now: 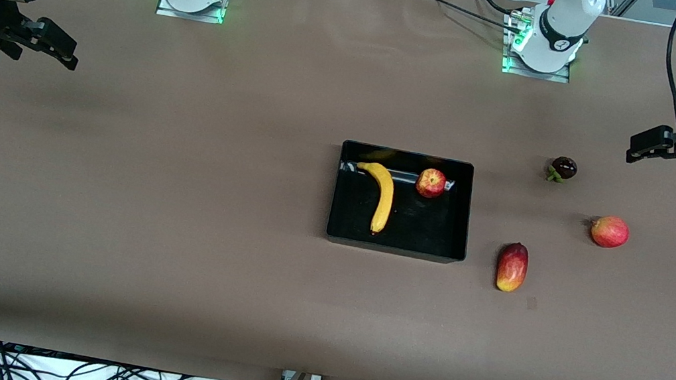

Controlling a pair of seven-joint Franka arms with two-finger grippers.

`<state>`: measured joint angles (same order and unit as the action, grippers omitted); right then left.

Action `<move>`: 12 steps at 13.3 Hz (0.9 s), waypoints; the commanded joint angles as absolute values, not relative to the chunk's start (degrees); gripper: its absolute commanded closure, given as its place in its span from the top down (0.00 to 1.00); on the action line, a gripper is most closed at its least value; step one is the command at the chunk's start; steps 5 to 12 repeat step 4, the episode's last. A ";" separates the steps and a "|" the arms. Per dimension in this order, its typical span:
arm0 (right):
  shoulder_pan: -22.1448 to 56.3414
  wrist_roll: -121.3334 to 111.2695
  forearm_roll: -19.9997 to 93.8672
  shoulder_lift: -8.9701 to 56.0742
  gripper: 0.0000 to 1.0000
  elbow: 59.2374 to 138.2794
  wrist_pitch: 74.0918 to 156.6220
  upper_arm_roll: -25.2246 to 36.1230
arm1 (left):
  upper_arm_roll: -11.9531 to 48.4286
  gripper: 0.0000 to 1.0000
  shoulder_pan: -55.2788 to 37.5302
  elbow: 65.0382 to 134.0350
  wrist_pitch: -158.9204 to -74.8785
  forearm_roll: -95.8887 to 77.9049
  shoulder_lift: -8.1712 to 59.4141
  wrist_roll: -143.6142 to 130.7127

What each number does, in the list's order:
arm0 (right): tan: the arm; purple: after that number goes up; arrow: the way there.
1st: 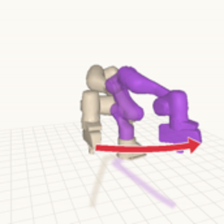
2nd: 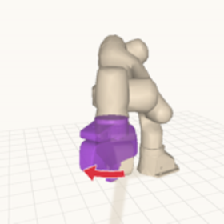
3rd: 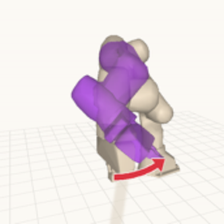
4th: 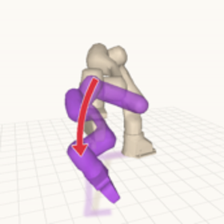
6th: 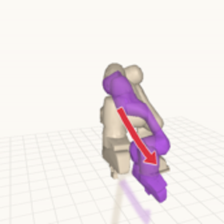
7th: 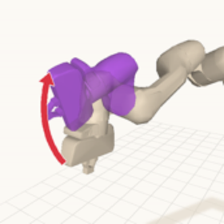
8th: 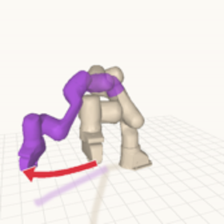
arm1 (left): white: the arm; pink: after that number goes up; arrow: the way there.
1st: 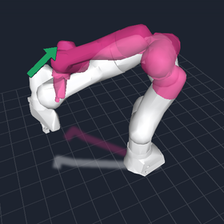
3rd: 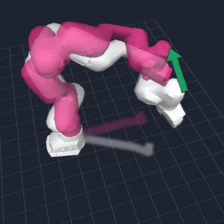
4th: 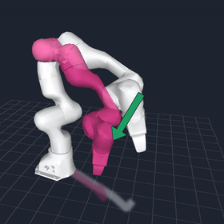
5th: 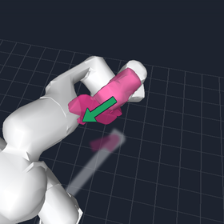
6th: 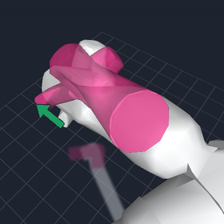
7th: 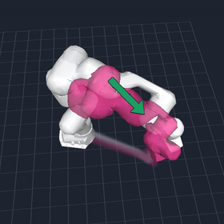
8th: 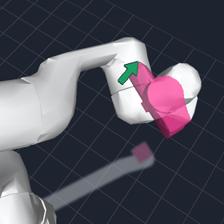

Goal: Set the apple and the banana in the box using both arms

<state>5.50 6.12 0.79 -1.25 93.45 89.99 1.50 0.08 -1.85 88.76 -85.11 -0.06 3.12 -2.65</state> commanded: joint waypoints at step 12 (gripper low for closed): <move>4.75 6.06 0.09 -0.88 1.00 92.37 89.65 0.70 | 0.09 1.00 -1.32 92.46 -86.92 -0.44 0.18 -2.37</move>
